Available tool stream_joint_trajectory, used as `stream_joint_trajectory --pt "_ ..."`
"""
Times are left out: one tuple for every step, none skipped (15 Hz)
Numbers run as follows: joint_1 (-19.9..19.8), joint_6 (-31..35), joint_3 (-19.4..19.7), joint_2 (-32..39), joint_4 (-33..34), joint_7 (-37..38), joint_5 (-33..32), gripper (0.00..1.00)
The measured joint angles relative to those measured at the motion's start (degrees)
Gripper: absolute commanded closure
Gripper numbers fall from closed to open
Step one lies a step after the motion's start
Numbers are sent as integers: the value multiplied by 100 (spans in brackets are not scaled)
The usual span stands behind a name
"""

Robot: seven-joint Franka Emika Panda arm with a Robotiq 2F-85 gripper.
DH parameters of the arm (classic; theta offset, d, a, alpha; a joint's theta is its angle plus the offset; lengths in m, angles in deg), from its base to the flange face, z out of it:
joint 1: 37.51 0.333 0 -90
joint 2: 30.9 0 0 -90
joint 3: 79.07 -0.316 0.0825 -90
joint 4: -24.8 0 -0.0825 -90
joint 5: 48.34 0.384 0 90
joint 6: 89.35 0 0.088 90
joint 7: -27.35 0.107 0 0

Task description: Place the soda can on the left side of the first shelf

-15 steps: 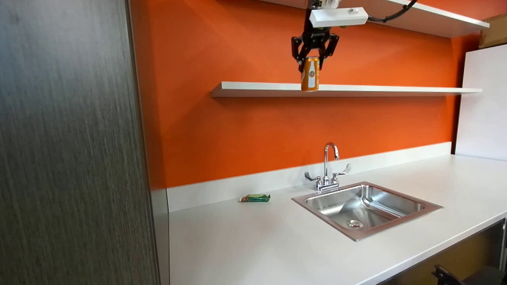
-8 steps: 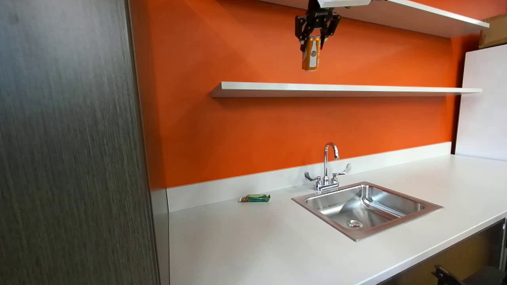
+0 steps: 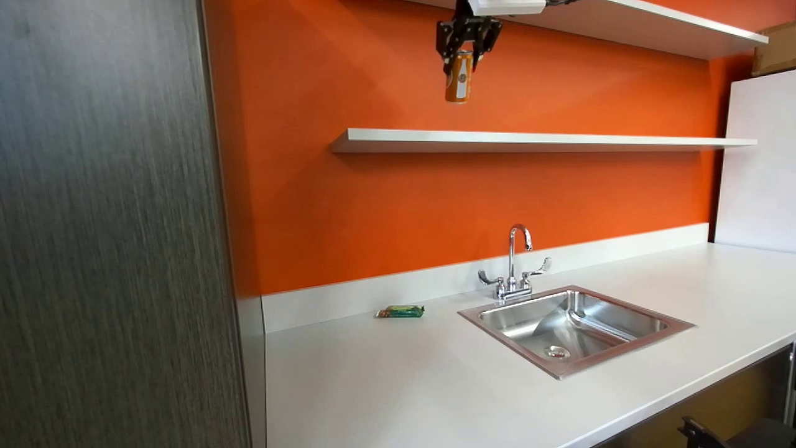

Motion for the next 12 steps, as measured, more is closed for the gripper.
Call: stream_joint_trajectory --pt "3 15 -19 136 133 0 0 62" --pt "11 17 -34 284 278 0 0 62" --pt "22 17 -46 428 419 0 0 62" --pt "36 16 -59 576 565 0 0 62" --pt "45 4 -76 726 713 0 0 62" --pt "56 -15 -93 877 866 0 0 62" --pt "76 -35 -100 1022 1015 0 0 62" --pt "102 -65 -103 1168 1169 0 0 62" --pt "132 -122 -104 1312 1331 0 -2 62" --pt "161 -204 -104 1446 1489 0 -2 62" --pt "191 -331 -104 1586 1667 0 -4 62" --pt "219 -465 -104 1713 1837 0 -6 62"
